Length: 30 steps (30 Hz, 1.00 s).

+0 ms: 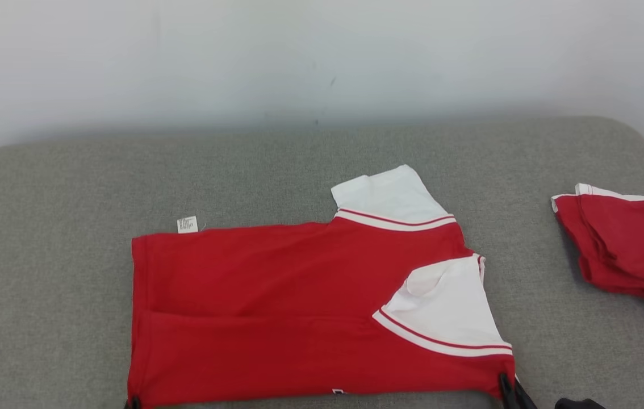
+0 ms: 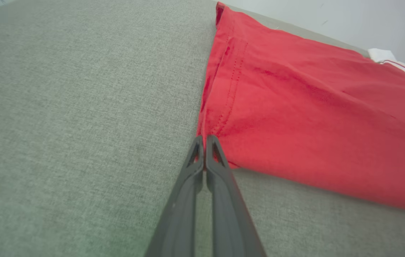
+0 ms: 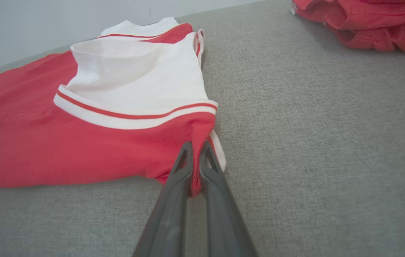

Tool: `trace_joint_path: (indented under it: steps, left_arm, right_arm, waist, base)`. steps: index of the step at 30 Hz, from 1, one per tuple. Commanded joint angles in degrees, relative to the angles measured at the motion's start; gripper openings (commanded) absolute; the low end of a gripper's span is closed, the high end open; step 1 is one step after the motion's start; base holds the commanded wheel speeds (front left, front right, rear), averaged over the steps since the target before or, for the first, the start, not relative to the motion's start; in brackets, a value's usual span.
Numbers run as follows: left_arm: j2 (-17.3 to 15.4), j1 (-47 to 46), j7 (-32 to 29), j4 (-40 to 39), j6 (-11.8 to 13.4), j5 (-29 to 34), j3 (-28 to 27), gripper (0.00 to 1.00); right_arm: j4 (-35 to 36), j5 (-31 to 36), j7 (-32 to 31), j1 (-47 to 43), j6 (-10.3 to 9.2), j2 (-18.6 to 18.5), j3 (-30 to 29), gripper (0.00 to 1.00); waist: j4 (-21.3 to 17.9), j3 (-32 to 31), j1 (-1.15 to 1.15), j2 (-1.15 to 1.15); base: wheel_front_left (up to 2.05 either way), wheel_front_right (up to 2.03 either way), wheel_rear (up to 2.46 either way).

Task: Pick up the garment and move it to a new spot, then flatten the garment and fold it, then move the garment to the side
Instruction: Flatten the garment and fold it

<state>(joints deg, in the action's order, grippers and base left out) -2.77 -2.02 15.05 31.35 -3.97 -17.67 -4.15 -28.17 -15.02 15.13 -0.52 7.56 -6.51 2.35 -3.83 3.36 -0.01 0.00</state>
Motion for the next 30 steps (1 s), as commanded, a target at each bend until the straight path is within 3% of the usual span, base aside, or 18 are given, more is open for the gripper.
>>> trace_joint_path:
  steps: [1, 9, 10, 11, 12, 20, 30]
  left_arm:
    - [-0.2, 1.5, 0.2, 0.2, 0.4, -0.4, -0.1, 0.00]
    - [-0.2, 5.5, 0.2, 1.4, 1.0, -1.5, 1.3, 0.00]
    - [-0.2, 5.7, 0.2, 1.5, 1.1, -1.4, 1.3, 0.36]
    - [-0.2, 5.7, 0.2, 1.5, 1.1, -1.4, 1.3, 0.36]
    - [-0.2, 5.8, 0.2, 1.6, 1.3, -1.2, 1.3, 0.97]
    - [-0.2, 4.2, 0.2, -3.0, 2.5, 1.3, 0.7, 1.00]
    - [-0.3, -6.4, 0.2, -2.7, -0.2, 6.8, -0.1, 1.00]
  right_arm:
    - [0.1, 0.3, 0.0, -1.3, -0.15, 0.1, 0.2, 0.00]
    - [-0.3, -0.3, 0.0, -4.8, -0.15, -0.6, 0.9, 0.00]
    - [-0.2, -0.4, 0.0, -5.0, -0.15, -0.6, 0.7, 0.64]
    - [-0.2, -0.4, 0.0, -5.0, -0.15, -0.6, 0.7, 0.64]
    - [0.0, -0.3, 0.0, -5.2, -0.15, -0.5, 0.3, 1.00]
    - [4.3, 2.0, 0.0, -2.9, -0.15, 0.7, -3.0, 1.00]
    - [1.9, 4.6, 0.0, 9.1, -0.15, 0.7, -2.0, 1.00]
  waist:
    - [-0.4, -3.3, 0.01, 0.00]
    - [-0.4, -5.6, 0.01, 0.00]
    - [-0.4, -5.7, 0.01, 0.00]
    - [-0.4, -5.7, 0.01, 0.00]
    - [-0.4, -5.8, 0.01, 0.00]
    - [-0.2, -5.2, 0.01, 0.00]
    - [0.2, 0.4, 0.01, 0.00]
  base:
    - [0.00, 0.00, 0.00]
    - [0.00, 0.00, 0.00]
    - [0.00, 0.00, 0.00]
    - [0.00, 0.00, 0.00]
    - [0.00, 0.00, 0.00]
    - [0.00, 0.00, 0.00]
    - [0.00, 0.00, 0.00]
